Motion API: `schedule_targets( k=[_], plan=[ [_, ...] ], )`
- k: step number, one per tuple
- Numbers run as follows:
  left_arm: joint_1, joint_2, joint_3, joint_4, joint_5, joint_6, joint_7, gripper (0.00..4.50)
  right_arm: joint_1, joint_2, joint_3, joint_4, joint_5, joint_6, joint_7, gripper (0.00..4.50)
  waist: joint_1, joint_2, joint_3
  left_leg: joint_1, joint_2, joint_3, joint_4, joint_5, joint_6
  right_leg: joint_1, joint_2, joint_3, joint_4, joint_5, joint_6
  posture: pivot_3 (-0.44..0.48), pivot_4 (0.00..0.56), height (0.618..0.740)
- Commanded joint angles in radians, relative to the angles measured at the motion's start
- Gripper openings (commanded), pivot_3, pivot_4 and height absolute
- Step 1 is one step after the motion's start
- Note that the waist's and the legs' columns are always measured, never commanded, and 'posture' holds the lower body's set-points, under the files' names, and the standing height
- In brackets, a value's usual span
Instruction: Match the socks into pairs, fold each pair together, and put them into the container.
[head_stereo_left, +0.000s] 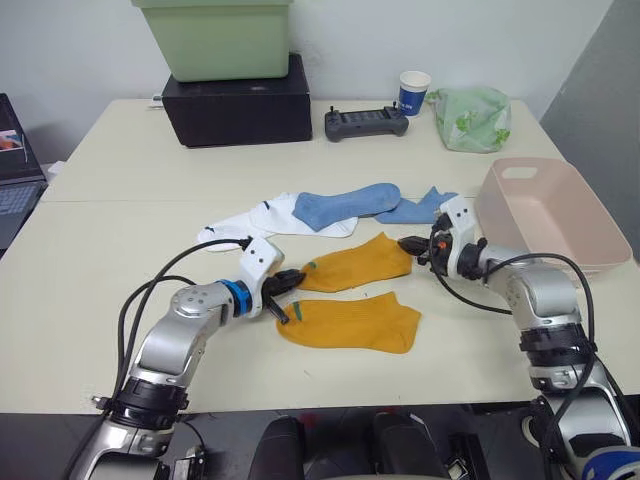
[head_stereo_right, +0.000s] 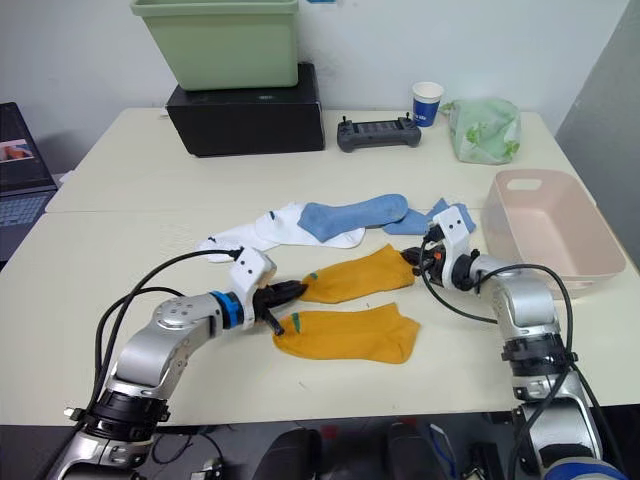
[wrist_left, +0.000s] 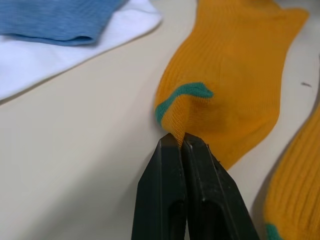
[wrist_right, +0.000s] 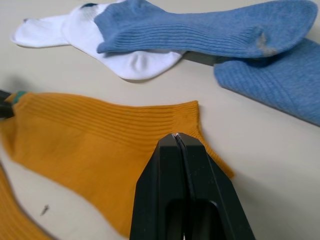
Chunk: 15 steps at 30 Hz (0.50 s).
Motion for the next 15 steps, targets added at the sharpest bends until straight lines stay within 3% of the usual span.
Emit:
schedule_targets(
  k=[1,4,7,14,15],
  plan=[
    [-0.007,0.013,0.029,-0.011,-0.020,0.006,-0.011,0.00,0.011,-0.030,-0.013,-0.058,-0.007,-0.014,-0.023,0.04,0.000,0.000,0.000,0.000,0.000,0.000,0.000,0.000,0.000,0.000,0.000,0.000,0.000,0.000,0.000,0.000,0.150,0.740],
    [-0.008,0.021,0.015,-0.008,-0.016,0.006,-0.027,0.00,0.019,-0.041,0.007,-0.012,-0.050,-0.071,-0.041,0.04,0.000,0.000,0.000,0.000,-0.001,0.000,0.000,0.000,0.000,0.000,0.000,0.000,0.000,0.000,0.000,0.000,0.150,0.740],
    [-0.014,0.022,0.012,0.002,-0.009,0.003,-0.031,0.00,0.016,-0.025,0.014,0.023,-0.050,-0.084,-0.037,0.60,0.000,0.000,0.000,0.000,-0.001,0.000,0.000,0.000,0.000,0.000,0.000,0.000,0.000,0.000,0.000,0.000,0.150,0.740],
    [-0.016,0.024,-0.007,0.010,0.007,-0.011,-0.041,0.00,-0.029,0.019,0.069,0.145,-0.099,-0.163,-0.043,3.01,-0.002,0.000,0.000,0.000,0.000,0.001,0.000,0.000,0.000,0.000,0.000,0.000,0.000,0.000,0.000,0.000,0.150,0.740],
    [-0.017,0.023,-0.008,0.010,0.009,-0.011,-0.042,0.00,-0.035,0.021,0.073,0.157,-0.102,-0.169,-0.043,3.01,-0.002,0.000,0.000,0.000,0.000,0.001,0.000,0.000,0.000,0.000,0.000,0.000,0.000,0.000,0.000,0.000,0.150,0.740]
  ],
)
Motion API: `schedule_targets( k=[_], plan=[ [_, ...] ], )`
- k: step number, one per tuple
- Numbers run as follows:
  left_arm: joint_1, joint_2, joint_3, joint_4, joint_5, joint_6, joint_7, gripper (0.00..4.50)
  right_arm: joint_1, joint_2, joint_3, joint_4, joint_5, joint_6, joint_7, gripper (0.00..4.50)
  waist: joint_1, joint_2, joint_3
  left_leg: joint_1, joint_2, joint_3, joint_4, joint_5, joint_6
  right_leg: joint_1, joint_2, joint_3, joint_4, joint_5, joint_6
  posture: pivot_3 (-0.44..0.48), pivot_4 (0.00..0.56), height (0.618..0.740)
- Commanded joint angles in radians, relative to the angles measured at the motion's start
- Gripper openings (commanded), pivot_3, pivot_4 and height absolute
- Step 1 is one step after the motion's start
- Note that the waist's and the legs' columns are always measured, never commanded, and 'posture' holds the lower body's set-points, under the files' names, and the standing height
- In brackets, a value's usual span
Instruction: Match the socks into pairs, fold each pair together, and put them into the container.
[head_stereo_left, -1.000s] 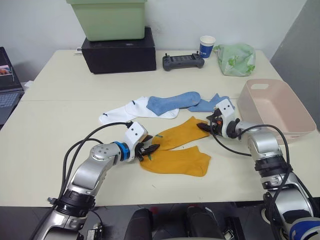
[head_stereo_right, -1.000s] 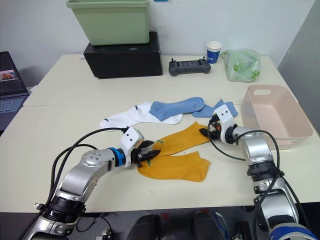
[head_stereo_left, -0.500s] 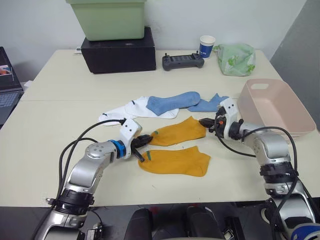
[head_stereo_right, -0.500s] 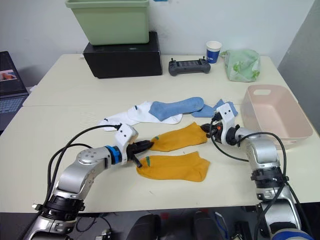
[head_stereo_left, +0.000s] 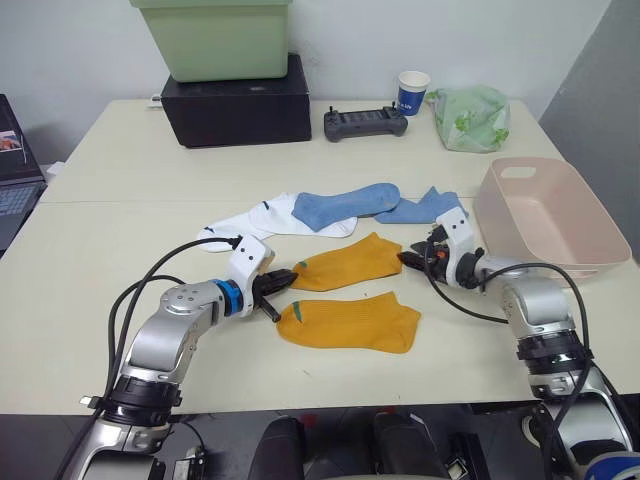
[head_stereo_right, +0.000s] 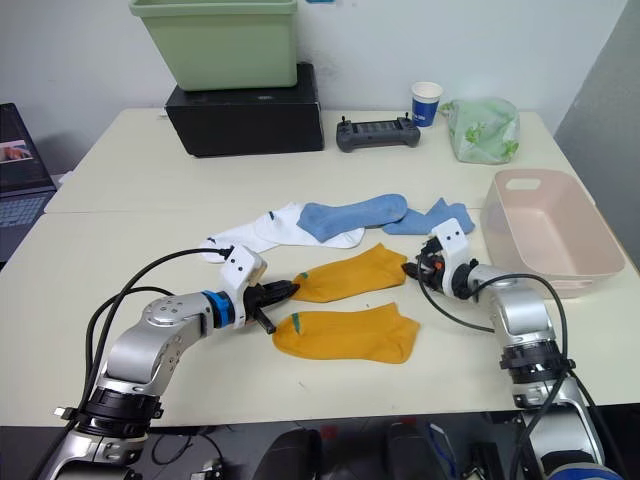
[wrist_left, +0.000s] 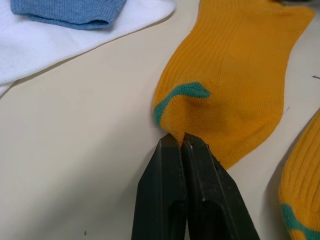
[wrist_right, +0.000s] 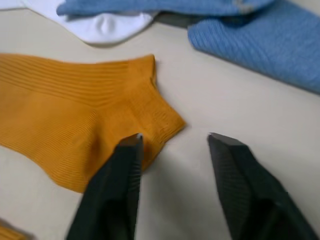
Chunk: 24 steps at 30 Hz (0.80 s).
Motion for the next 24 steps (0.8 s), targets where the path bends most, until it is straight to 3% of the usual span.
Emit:
schedule_targets(
  k=[1,6,7,10,16,24],
  plan=[
    [-0.012,0.005,-0.004,-0.018,0.006,-0.017,-0.006,0.00,-0.038,0.006,0.013,0.022,-0.020,-0.043,0.006,3.01,0.000,0.000,0.000,0.000,0.000,0.000,0.000,0.000,0.000,0.000,0.000,0.000,0.000,0.000,0.000,0.000,0.150,0.740],
    [-0.008,0.008,-0.004,-0.021,0.014,-0.021,-0.006,0.00,-0.064,0.013,0.088,0.072,-0.075,-0.097,0.042,3.01,0.000,0.000,0.000,0.000,0.000,0.000,0.000,0.000,0.000,0.000,0.000,0.000,0.000,0.000,0.000,0.000,0.150,0.740],
    [-0.007,0.009,-0.004,-0.023,0.015,-0.022,-0.007,0.00,-0.066,0.015,0.091,0.071,-0.076,-0.101,0.050,2.84,0.000,0.000,0.000,0.000,0.000,0.000,0.000,0.000,0.000,0.000,0.000,0.000,0.000,0.000,0.000,0.000,0.150,0.740],
    [-0.002,0.011,0.000,-0.025,0.015,-0.021,-0.006,0.00,-0.071,0.023,0.086,0.067,-0.066,-0.095,0.061,2.08,0.000,0.000,0.000,0.000,0.000,0.000,0.000,0.000,0.000,0.000,0.000,0.000,0.000,0.000,0.000,0.000,0.150,0.740],
    [0.014,0.017,0.007,-0.036,0.014,-0.024,-0.004,0.00,-0.059,0.017,0.056,0.052,-0.053,-0.088,0.072,0.02,0.000,0.000,0.000,0.000,0.000,0.000,0.000,0.000,0.000,0.000,0.000,0.000,0.000,0.000,0.000,0.000,0.150,0.740],
    [-0.032,0.021,0.029,-0.027,-0.016,-0.073,-0.040,0.00,-0.002,-0.005,-0.043,-0.153,0.084,0.098,0.076,0.02,0.003,0.000,0.000,0.000,0.000,-0.001,0.000,0.000,0.000,0.000,0.000,-0.001,0.000,0.000,0.000,0.000,0.150,0.740]
  ],
)
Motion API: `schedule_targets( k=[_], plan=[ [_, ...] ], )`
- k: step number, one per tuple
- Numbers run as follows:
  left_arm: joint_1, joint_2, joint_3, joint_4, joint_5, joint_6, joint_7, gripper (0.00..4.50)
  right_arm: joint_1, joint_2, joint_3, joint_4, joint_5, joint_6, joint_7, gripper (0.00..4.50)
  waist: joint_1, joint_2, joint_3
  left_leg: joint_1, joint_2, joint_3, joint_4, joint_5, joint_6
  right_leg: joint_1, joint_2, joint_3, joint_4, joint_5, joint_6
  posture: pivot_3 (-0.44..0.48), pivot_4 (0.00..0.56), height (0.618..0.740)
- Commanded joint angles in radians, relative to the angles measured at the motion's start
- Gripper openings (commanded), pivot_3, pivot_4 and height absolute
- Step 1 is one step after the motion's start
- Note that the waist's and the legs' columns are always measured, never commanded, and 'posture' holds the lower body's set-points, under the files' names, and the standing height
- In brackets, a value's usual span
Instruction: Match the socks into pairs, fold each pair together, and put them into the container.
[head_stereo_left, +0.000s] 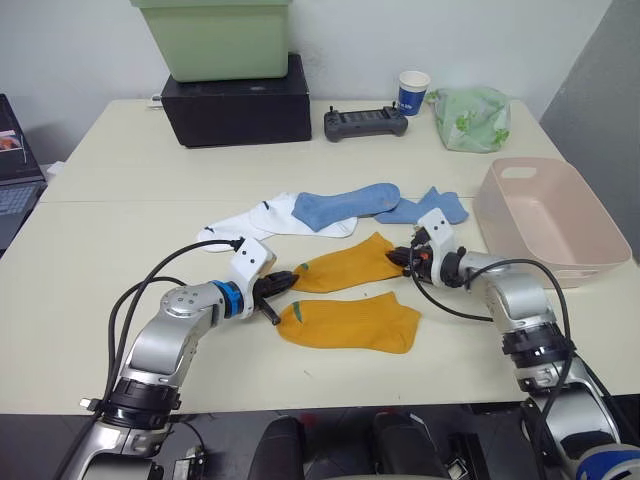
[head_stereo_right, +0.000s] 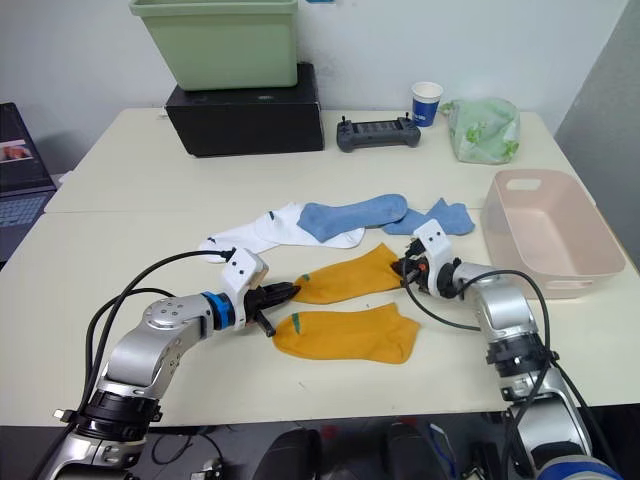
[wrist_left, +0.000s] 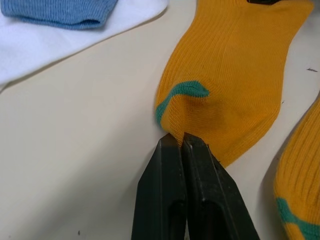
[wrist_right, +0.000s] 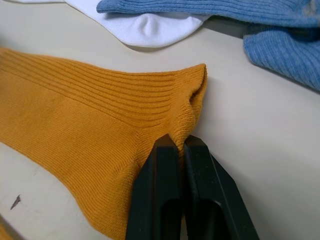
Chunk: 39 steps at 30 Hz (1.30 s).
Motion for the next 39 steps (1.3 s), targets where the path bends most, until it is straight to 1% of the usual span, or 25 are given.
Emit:
schedule_targets(
  k=[1,5,8,10,12,15,17,21,28,34,39],
  plan=[
    [-0.051,0.007,0.041,-0.024,-0.036,-0.015,-0.026,0.00,0.002,-0.023,-0.071,-0.166,0.089,0.116,-0.002,0.02,0.001,0.000,0.000,-0.001,0.000,0.000,0.000,0.000,0.000,0.000,0.000,0.000,0.000,0.000,0.000,0.000,0.150,0.740],
    [-0.075,0.015,0.093,-0.060,-0.138,0.073,-0.065,0.00,0.066,-0.016,-0.136,-0.427,0.235,0.334,-0.047,0.02,0.001,0.000,0.000,-0.001,0.000,-0.001,0.000,0.000,0.000,0.000,0.000,0.000,0.000,0.000,0.000,0.000,0.150,0.740],
    [-0.058,0.076,0.113,-0.101,-0.187,0.141,-0.120,0.00,0.129,-0.004,-0.192,-0.596,0.328,0.463,-0.104,0.02,-0.001,0.000,0.000,-0.001,0.001,-0.002,0.000,0.000,0.000,-0.001,0.000,-0.001,-0.001,0.000,0.000,0.000,0.150,0.740],
    [-0.041,0.125,0.120,-0.140,-0.228,0.200,-0.153,0.00,0.178,-0.004,-0.235,-0.686,0.376,0.531,-0.138,0.02,-0.001,0.000,0.000,-0.002,0.001,-0.002,-0.001,0.000,0.000,-0.001,0.001,-0.002,-0.001,0.000,0.000,0.000,0.150,0.740],
    [-0.023,0.162,0.124,-0.179,-0.254,0.225,-0.174,0.00,0.225,-0.001,-0.287,-0.765,0.439,0.598,-0.163,0.02,-0.001,0.000,0.000,-0.002,0.001,-0.002,-0.001,0.000,0.000,-0.001,0.000,-0.002,-0.001,0.000,0.000,0.000,0.150,0.740],
    [0.003,0.196,0.146,-0.221,-0.295,0.272,-0.181,0.00,0.284,0.014,-0.369,-0.855,0.540,0.682,-0.195,0.02,-0.001,0.000,0.000,-0.002,0.000,-0.002,0.000,0.000,0.000,0.000,0.000,-0.002,-0.001,0.000,0.000,0.000,0.150,0.740],
    [0.032,0.220,0.160,-0.250,-0.325,0.309,-0.190,0.00,0.340,0.014,-0.399,-0.904,0.584,0.714,-0.211,0.02,-0.001,0.000,0.000,-0.002,0.000,-0.002,0.000,0.000,0.000,0.000,0.000,-0.002,-0.001,0.000,0.000,0.000,0.150,0.740],
    [0.078,0.232,0.157,-0.284,-0.343,0.334,-0.175,0.00,0.400,0.023,-0.404,-0.930,0.612,0.722,-0.264,0.02,-0.002,0.000,0.000,-0.002,0.000,-0.002,-0.001,0.000,0.000,-0.001,0.000,-0.001,-0.002,0.000,0.001,0.000,0.150,0.740],
    [0.110,0.214,0.087,-0.257,-0.267,0.242,-0.160,0.00,0.442,0.022,-0.315,-0.878,0.569,0.640,-0.308,0.02,-0.002,0.000,0.000,-0.002,0.000,-0.001,-0.001,0.000,0.000,-0.001,0.000,-0.001,-0.002,-0.001,0.001,0.000,0.150,0.740],
    [0.124,0.212,0.072,-0.252,-0.247,0.219,-0.154,0.00,0.495,-0.020,-0.236,-0.849,0.524,0.542,-0.296,0.02,-0.002,0.000,0.000,-0.002,0.000,-0.001,-0.002,0.000,0.000,-0.001,0.000,-0.001,-0.003,-0.001,0.001,0.000,0.150,0.740],
    [0.138,0.212,0.071,-0.261,-0.243,0.221,-0.150,0.00,0.500,-0.034,-0.202,-0.818,0.501,0.484,-0.296,0.02,-0.002,0.000,0.000,-0.002,0.000,-0.001,-0.002,0.000,0.000,-0.001,0.000,-0.001,-0.004,-0.001,0.001,0.000,0.150,0.740]
  ],
)
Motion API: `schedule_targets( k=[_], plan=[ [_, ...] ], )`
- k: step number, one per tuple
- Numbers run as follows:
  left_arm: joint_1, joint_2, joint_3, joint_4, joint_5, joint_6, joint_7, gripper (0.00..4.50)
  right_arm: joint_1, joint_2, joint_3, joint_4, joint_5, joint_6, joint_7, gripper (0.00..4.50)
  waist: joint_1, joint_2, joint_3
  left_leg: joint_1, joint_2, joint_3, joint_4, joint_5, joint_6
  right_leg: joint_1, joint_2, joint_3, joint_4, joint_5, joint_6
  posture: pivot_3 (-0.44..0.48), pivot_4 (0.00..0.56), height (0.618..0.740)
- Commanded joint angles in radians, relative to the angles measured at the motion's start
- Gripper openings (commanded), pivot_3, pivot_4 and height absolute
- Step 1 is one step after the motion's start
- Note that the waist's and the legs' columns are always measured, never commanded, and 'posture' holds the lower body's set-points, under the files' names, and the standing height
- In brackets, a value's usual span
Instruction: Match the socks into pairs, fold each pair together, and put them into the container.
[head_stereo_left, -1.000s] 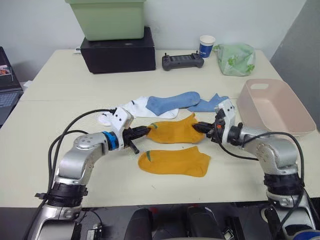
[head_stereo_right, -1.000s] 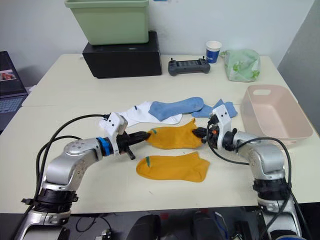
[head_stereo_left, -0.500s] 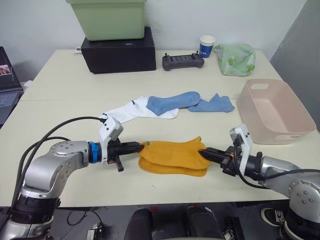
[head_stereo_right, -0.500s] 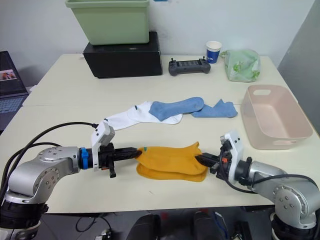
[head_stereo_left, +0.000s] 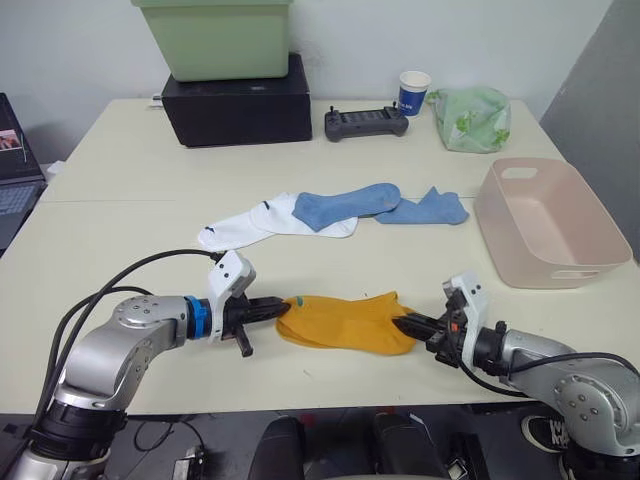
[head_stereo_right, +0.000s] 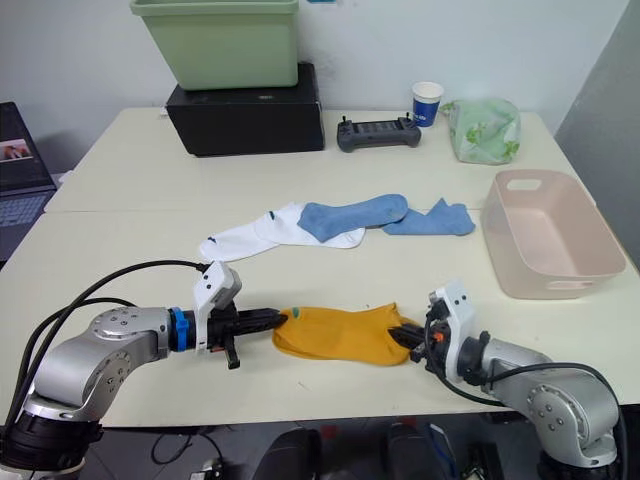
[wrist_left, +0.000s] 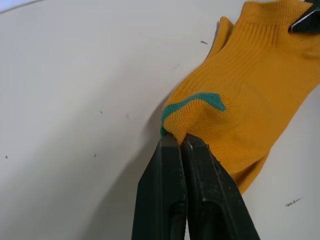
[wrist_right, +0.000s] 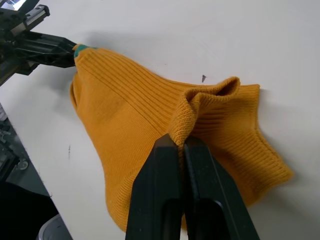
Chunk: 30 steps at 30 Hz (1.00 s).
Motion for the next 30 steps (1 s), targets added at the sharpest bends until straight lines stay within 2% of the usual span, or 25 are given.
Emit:
schedule_targets(
  k=[1,26,28,30],
  plan=[
    [0.006,0.003,-0.004,-0.027,0.002,-0.009,0.005,0.00,-0.003,-0.012,0.013,-0.002,-0.007,-0.051,0.003,0.02,0.000,0.000,0.000,0.000,0.000,0.000,0.000,0.000,0.000,0.000,0.000,0.000,0.000,0.000,0.000,0.000,0.150,0.740],
    [0.041,0.016,-0.018,-0.072,-0.010,0.024,0.002,0.00,-0.039,-0.048,0.063,0.054,-0.040,-0.064,-0.032,0.02,0.001,0.000,0.000,0.000,0.000,0.000,0.000,0.000,0.000,0.000,0.000,0.000,0.000,0.000,-0.001,0.000,0.150,0.740],
    [0.040,0.014,-0.017,-0.064,0.003,0.007,0.004,0.00,-0.033,-0.053,0.065,0.057,-0.045,-0.074,-0.029,0.55,0.001,0.000,0.000,0.000,0.000,0.000,0.000,0.000,0.000,0.000,0.000,0.000,0.000,0.000,0.000,0.000,0.150,0.740],
    [0.043,0.020,-0.013,-0.060,0.006,-0.008,-0.007,0.46,-0.030,-0.058,0.056,0.057,-0.045,-0.081,-0.030,1.12,0.001,0.000,0.000,0.000,0.000,0.000,0.000,0.000,0.000,0.000,0.000,0.000,0.000,0.000,0.000,0.000,0.150,0.740]
  ],
)
